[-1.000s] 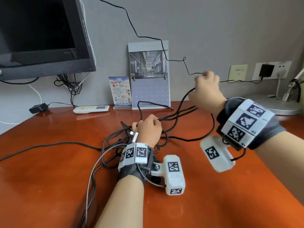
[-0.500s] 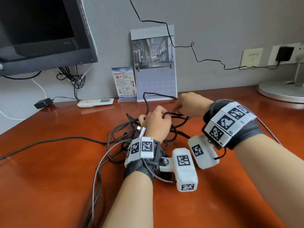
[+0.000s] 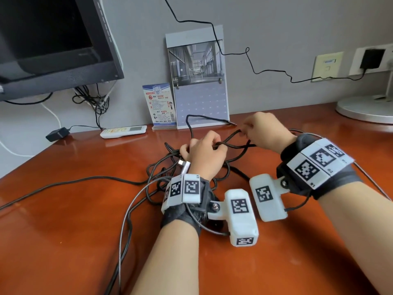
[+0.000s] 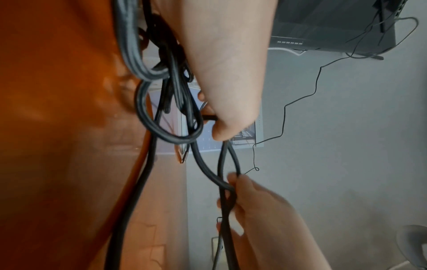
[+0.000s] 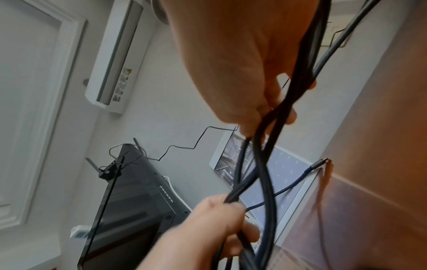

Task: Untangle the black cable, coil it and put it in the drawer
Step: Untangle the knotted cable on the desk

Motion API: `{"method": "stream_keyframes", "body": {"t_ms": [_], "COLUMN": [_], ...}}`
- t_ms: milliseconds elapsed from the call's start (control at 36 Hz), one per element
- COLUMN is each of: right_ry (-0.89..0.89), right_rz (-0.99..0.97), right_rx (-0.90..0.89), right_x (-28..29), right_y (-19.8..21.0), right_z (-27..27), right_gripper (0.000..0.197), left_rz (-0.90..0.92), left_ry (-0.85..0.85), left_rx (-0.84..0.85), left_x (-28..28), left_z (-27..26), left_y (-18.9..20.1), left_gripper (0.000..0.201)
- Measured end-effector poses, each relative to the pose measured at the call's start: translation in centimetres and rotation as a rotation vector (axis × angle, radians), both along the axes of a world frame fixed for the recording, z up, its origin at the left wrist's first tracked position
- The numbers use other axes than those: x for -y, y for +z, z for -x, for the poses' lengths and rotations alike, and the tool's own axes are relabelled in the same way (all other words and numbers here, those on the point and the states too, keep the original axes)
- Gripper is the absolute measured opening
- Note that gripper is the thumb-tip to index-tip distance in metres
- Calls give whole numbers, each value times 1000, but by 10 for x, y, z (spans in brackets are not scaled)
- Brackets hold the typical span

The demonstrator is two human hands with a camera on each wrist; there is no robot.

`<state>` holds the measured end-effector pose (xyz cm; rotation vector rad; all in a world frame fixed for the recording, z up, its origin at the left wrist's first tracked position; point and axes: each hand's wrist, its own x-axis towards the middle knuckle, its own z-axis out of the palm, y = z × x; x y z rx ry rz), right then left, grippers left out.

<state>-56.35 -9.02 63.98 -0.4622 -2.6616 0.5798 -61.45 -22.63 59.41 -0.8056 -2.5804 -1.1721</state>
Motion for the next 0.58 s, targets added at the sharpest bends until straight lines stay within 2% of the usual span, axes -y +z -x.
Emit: {"method": "stream_keyframes", "body": {"t_ms": [167, 222, 333, 472, 528, 583], "right_ry": [-228, -302, -386, -357, -338, -248], "right_rz": [206, 217, 194, 1, -181, -459], "right_rx": [-284, -360, -312, -155, -82, -35], "right_x": [-23, -31, -34, -23, -19, -14], "right_y": [2, 1, -2, -1, 0, 1], "right_z": [-16, -20, -24, -24, -23, -22], "right_gripper": [28, 30, 27, 26, 28, 32], "left_rz": [37, 41, 66, 12, -13, -21], "left_ry": [63, 59, -21, -21, -12, -9], "left_rx": [-30, -41, -25, -20, -2, 3], "left_x": [5, 7, 10, 10, 8, 8], "left_z": [3, 0, -5, -2, -2, -3], "left_y": [0, 3, 5, 4, 4, 4], "left_gripper": [9, 5, 5, 7, 13, 20]}}
